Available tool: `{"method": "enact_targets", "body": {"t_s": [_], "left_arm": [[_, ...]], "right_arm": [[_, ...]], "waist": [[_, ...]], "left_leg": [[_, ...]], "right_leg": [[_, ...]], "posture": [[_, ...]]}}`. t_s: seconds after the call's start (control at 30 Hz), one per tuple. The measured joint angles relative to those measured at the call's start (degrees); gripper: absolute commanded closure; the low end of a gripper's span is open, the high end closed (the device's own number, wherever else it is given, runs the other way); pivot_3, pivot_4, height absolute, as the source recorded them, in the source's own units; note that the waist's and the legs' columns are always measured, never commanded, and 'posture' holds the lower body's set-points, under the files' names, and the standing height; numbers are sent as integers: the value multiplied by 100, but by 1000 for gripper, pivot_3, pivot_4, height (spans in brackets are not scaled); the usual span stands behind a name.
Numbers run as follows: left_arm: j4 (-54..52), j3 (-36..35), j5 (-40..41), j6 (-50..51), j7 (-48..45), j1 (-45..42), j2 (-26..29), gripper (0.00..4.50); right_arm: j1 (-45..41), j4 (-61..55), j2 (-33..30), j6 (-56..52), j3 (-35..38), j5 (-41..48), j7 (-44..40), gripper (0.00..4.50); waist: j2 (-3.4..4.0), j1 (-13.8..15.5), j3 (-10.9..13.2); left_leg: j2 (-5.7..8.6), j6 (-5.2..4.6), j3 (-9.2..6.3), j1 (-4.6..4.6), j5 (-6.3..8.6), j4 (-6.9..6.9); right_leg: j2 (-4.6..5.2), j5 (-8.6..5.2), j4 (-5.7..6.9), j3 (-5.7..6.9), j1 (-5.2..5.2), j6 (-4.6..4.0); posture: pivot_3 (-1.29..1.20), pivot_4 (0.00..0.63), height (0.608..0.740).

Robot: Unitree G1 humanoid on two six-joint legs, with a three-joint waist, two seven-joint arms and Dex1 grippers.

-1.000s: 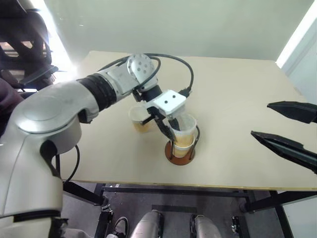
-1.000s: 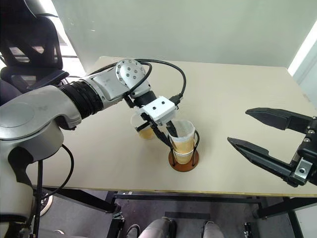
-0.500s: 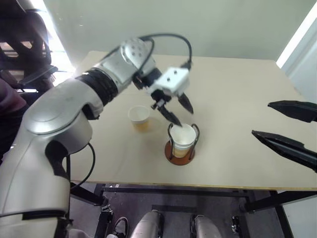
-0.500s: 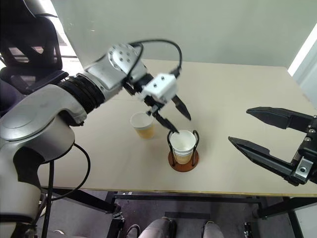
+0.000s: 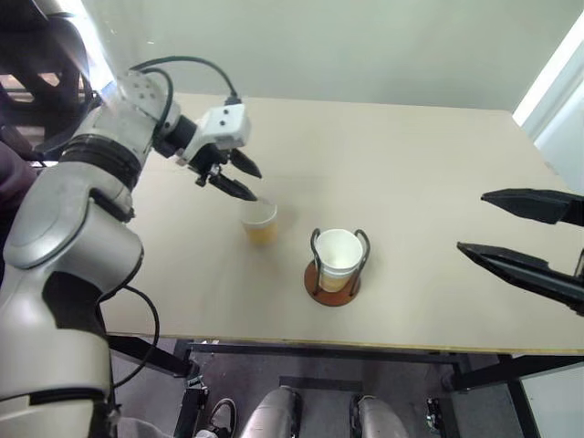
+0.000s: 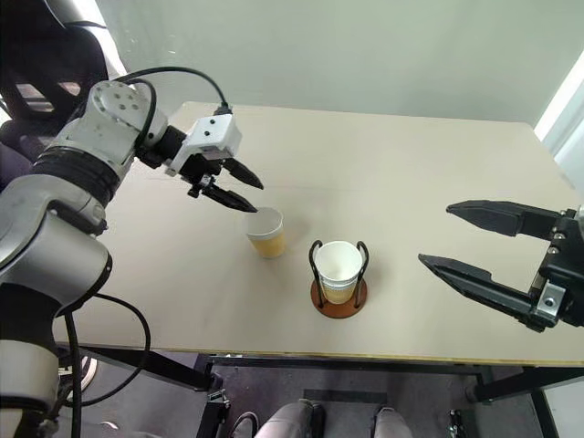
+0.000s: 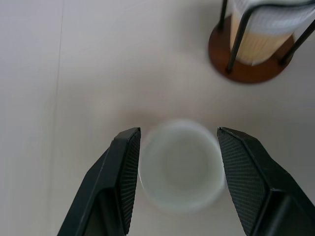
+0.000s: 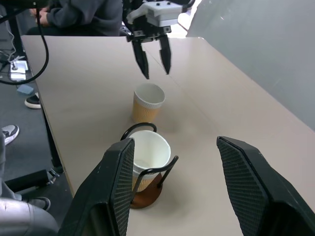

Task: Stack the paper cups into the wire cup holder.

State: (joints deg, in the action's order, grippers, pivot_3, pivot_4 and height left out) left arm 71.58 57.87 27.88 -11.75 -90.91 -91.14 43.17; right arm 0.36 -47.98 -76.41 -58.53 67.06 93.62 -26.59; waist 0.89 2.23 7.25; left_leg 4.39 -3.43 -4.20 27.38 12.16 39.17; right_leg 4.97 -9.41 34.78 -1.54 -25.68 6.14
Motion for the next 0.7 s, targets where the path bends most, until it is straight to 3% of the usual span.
{"method": "enact_targets", "body": {"t_s": [0.23,0.7], "left_arm": [[-6,-323,-464,144,0,288,-63,1874],[-121,47,-806,-15,0,618,-176,1874]], "right_arm": [[-128,49,39,167,-353,-351,-260,1796],[-175,65,40,147,-403,-356,-340,1796]], "waist": [[-2,12,1],[0,13,-1]], "left_leg": [[-3,-38,3,-2,-22,-7],[-6,-26,9,-18,-16,-2]], "right_leg": [[-13,-8,5,-3,-4,-9],[-7,-3,12,-8,3,-11]], "posture": [[0,150,740],[0,150,740]]}}
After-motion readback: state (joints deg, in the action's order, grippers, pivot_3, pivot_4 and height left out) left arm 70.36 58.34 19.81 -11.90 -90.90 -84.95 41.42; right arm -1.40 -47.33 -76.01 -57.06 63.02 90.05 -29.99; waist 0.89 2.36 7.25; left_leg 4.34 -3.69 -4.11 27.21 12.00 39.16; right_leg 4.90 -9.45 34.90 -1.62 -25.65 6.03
